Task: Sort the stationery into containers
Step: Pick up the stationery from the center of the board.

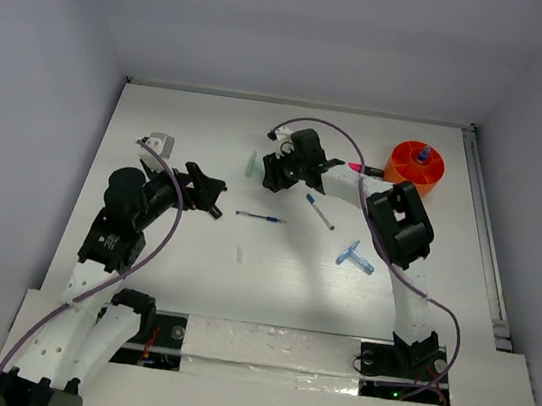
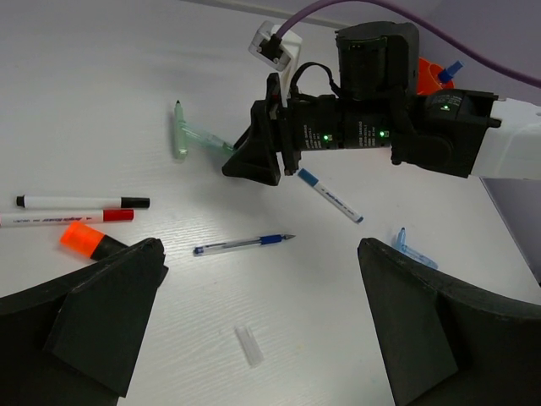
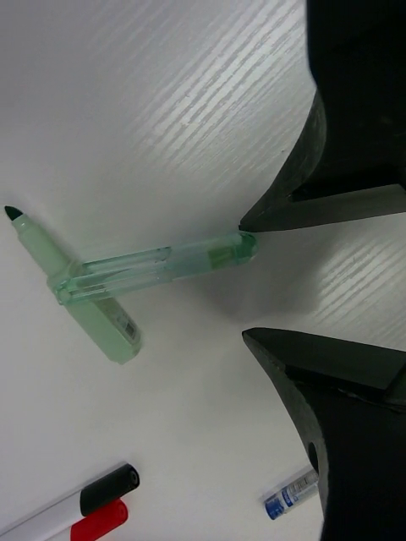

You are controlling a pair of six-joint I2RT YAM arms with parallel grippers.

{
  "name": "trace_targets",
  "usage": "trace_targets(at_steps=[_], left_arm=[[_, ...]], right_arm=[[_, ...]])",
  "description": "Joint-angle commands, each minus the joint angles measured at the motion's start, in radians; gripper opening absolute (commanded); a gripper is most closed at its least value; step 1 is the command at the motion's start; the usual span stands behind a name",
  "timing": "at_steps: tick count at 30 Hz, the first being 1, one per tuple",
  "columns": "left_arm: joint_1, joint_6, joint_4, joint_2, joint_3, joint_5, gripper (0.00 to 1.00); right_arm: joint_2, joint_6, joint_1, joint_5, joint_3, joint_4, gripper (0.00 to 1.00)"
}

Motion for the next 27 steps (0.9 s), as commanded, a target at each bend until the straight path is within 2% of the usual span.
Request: trace_targets(at_steps=[1,6,8,10,14,19,23,24,27], left_arm=[[0.018,0.008,0.052,0.002,0.038,0.036,0.99],[0.018,0.008,0.052,0.001,0.036,0.050,0.99],[0.027,0.008,0.052,0.002,0.035,0.050,0.99],[0.027,0.010,0.052,0.010,0.036,0.051,0.99],[0.027,0.007,0.052,0.011,0.036,0.065,0.99],[0.036,0.004,0.052,0.019,0.035,0.073,0.99],[0.036,0.004,0.052,0.021,0.035,0.068,0.99],[0.036,0.004,0.052,0.021,0.035,0.067,0.99],[0.045,0.002,0.051,0.028,0.035,0.067,0.99]], right_arm=[[0.032,-0.027,0.008,0.013,0.036,0.057,0.53],[0.055,-0.028,0.008,0.009,0.068,0.029,0.48],[0.068,-0.027,0.008,0.024,0.091,-0.009,0.51],[0.078,-0.038,0.008,0.090,0.129,-0.055,0.58],[0.066,-0.053,0.008,0.122,0.107,-0.058,0.60],[0.098,-0.048,0.008,0.119,0.130,-0.077,0.47],[0.078,-0.033,0.008,0.104,0.075,-0.026,0.39],[0.063,-0.032,0.008,0.095,0.062,-0.017,0.30],[0.039,-0.035,0.008,0.081,0.015,0.028,0.17]])
